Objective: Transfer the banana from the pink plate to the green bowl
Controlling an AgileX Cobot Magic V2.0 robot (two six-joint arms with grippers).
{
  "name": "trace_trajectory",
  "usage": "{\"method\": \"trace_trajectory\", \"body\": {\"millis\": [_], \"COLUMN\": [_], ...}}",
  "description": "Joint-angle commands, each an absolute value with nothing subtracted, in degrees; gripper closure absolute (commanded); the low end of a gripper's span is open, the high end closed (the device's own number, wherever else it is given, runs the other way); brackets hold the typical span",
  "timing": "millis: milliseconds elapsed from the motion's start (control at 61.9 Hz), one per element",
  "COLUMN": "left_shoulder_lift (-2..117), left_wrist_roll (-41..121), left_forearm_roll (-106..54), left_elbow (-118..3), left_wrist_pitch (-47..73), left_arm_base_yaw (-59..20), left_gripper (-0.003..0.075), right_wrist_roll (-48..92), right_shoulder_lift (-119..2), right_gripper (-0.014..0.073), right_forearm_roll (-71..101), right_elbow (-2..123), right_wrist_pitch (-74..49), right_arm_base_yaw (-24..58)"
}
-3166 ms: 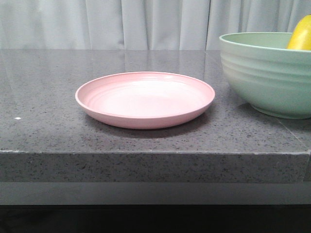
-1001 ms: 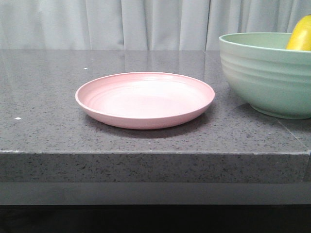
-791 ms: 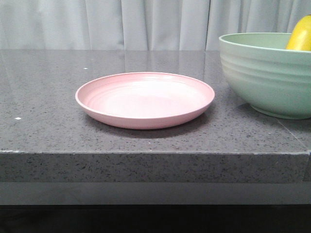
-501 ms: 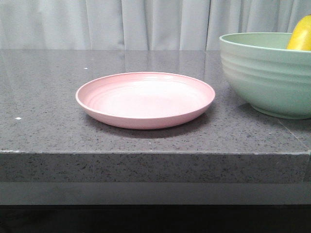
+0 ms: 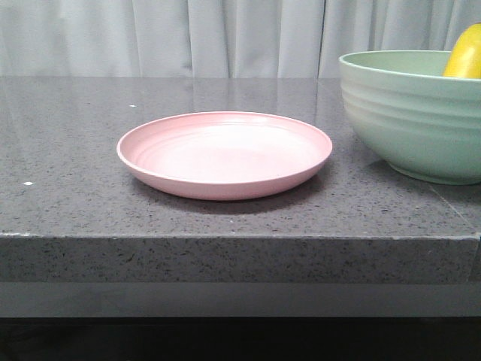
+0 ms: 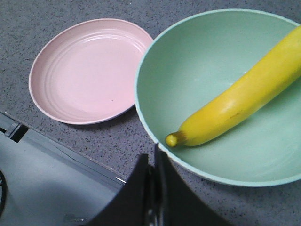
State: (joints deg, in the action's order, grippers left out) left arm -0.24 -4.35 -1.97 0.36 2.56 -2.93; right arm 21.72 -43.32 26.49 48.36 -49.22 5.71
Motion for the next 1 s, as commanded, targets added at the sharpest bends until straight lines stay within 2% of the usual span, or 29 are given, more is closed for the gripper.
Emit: {"method": "trace_trajectory", "body": {"millis": [0, 162, 388, 549, 711, 856, 985], "left_shoulder_lift": [-1.3, -1.3, -1.3, -1.3, -1.3, -1.3, -1.3], "left_wrist_roll": [-4.9, -4.9, -4.9, -4.9, -4.9, -4.9, -4.9], "left_forearm_roll": [-2.0, -2.0, -2.0, -2.0, -2.0, -2.0, -2.0], "left_elbow": [0.6, 0.6, 0.6, 0.6, 0.6, 0.6, 0.6], "left_wrist_pitch": [-2.3, -2.3, -2.3, -2.3, -2.3, -2.3, -2.3], "left_arm_base_yaw": [-3.3, -3.3, -3.3, -3.3, -3.3, -3.3, -3.3], "left_gripper": [0.0741, 0.0741, 0.0741, 0.0741, 0.0741, 0.0741, 0.0741], "right_wrist_roll": [22.0, 22.0, 22.0, 22.0, 21.2, 8.2, 3.6], "right_shoulder_lift": [-42.9, -35.8, -17.8, -8.6, -5.5, -0.7, 2.0], "right_gripper": [0.0664, 0.0664, 0.0664, 0.0664, 0.0664, 0.0664, 0.0664], "right_forearm_roll": [28.2, 26.5, 28.0, 27.9, 26.9, 15.3, 9.9], "right_elbow": [49.5, 42.3, 22.6, 14.1, 10.9, 7.4, 3.0], "right_wrist_pitch": [-46.2, -36.7, -17.8, -12.0, -11.2, -8.4, -3.0], "right_arm_base_yaw": [5.7, 5.1, 4.2, 4.1, 4.1, 4.1, 4.1]}}
